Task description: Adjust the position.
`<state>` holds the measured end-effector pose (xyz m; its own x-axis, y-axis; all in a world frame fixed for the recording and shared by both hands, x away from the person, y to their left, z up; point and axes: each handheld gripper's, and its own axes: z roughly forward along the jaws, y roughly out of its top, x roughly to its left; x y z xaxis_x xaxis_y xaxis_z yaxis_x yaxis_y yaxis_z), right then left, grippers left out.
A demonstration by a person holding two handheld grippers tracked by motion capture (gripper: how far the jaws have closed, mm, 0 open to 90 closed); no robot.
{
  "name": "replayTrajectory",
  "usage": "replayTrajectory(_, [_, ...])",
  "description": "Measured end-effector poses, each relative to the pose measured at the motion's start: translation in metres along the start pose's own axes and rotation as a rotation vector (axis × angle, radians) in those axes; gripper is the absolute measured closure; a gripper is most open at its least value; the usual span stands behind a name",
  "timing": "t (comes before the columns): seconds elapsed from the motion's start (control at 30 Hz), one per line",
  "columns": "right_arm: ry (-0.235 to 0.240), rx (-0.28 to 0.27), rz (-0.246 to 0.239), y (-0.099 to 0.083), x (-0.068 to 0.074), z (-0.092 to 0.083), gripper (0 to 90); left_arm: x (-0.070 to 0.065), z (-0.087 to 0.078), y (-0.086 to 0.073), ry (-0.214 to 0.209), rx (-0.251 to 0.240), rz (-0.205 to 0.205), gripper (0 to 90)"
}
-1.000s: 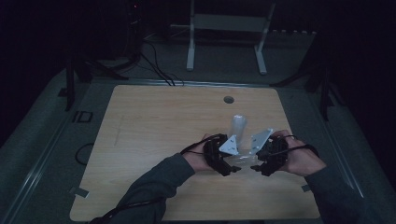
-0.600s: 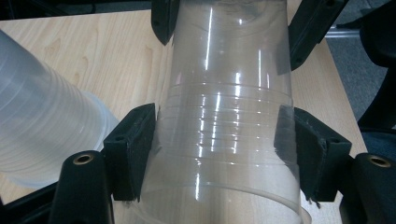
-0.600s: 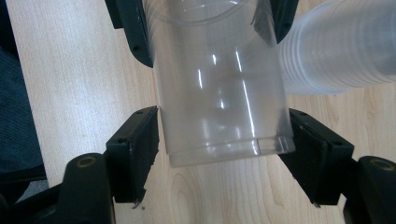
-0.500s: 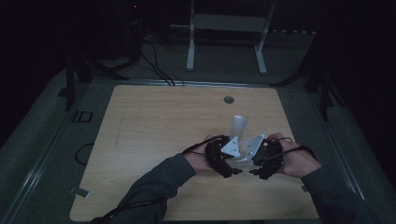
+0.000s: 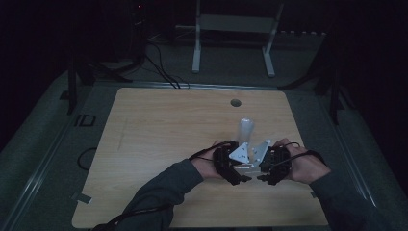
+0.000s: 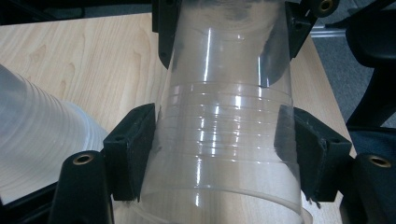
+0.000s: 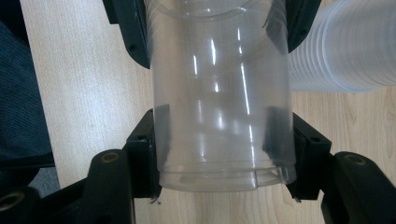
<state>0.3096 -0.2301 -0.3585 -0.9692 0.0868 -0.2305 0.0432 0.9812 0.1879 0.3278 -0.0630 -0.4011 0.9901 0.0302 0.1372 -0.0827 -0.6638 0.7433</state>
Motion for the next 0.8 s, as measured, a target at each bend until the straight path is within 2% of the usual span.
replayTrajectory(0.07, [-0.001, -0.001, 0.002, -0.001, 0.0, 0.0, 41.0, 0.0, 0.0, 0.0, 0.005, -0.001, 0.002, 28.7])
replayTrajectory(0.33, [-0.008, -0.01, 0.004, -0.004, 0.0, 0.001, 41.0, 0.001, -0.001, -0.001, 0.002, -0.023, -0.033, 19.8])
replayTrajectory(0.6, [-0.012, -0.03, 0.039, -0.012, -0.001, 0.004, 41.0, 0.003, -0.01, -0.001, 0.025, -0.079, -0.051, 20.0])
replayTrajectory(0.8, [-0.025, -0.065, 0.077, -0.018, -0.003, 0.004, 41.0, 0.006, -0.02, -0.001, 0.044, -0.123, -0.067, 20.4])
